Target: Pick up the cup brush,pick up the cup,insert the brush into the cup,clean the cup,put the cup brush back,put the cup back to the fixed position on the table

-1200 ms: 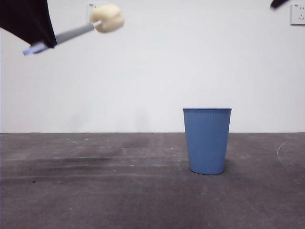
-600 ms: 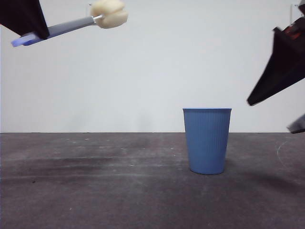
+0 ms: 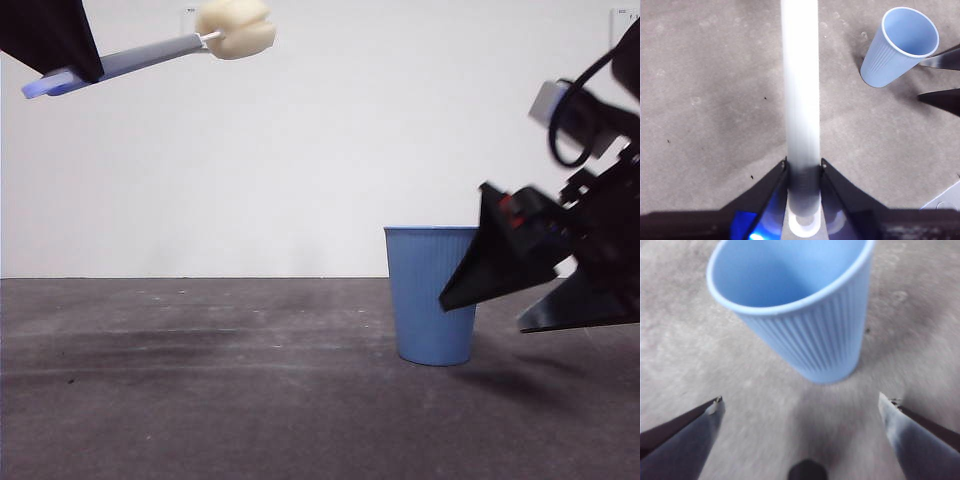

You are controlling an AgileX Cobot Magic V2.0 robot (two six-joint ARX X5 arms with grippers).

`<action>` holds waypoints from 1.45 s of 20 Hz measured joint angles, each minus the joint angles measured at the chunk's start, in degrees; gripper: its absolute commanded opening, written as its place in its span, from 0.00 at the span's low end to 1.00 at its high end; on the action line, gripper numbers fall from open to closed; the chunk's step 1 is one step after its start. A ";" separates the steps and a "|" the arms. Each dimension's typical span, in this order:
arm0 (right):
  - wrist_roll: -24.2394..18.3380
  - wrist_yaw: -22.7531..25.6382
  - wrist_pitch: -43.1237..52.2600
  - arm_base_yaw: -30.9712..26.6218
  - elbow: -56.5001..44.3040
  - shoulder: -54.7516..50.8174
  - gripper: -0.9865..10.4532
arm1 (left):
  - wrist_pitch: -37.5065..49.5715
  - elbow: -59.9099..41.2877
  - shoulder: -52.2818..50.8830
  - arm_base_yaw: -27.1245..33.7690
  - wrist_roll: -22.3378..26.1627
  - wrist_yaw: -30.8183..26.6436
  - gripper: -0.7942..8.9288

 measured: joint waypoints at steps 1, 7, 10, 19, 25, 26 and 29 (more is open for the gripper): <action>-0.48 0.81 2.67 0.52 0.00 1.84 0.58 | -0.07 0.00 0.00 0.00 0.02 0.02 0.07; -1.51 2.29 16.31 1.77 0.00 11.23 0.58 | -0.76 0.00 0.00 0.00 0.66 0.02 0.07; -1.55 2.29 22.73 2.01 0.00 15.50 0.58 | -0.81 0.00 0.00 0.00 0.85 0.02 0.07; -1.51 2.36 36.50 2.03 0.00 22.14 0.48 | -0.83 0.00 0.00 -0.02 0.90 0.07 0.07; -1.31 2.58 41.38 2.16 0.00 25.79 0.40 | -0.83 0.00 0.00 -0.02 0.90 0.07 0.07; -1.16 2.58 41.75 2.23 0.02 25.79 0.40 | -0.85 0.00 0.00 -0.02 0.90 0.07 0.07; -0.79 2.56 41.72 2.29 0.02 25.79 0.28 | -0.85 0.00 0.00 -0.02 0.90 0.07 0.07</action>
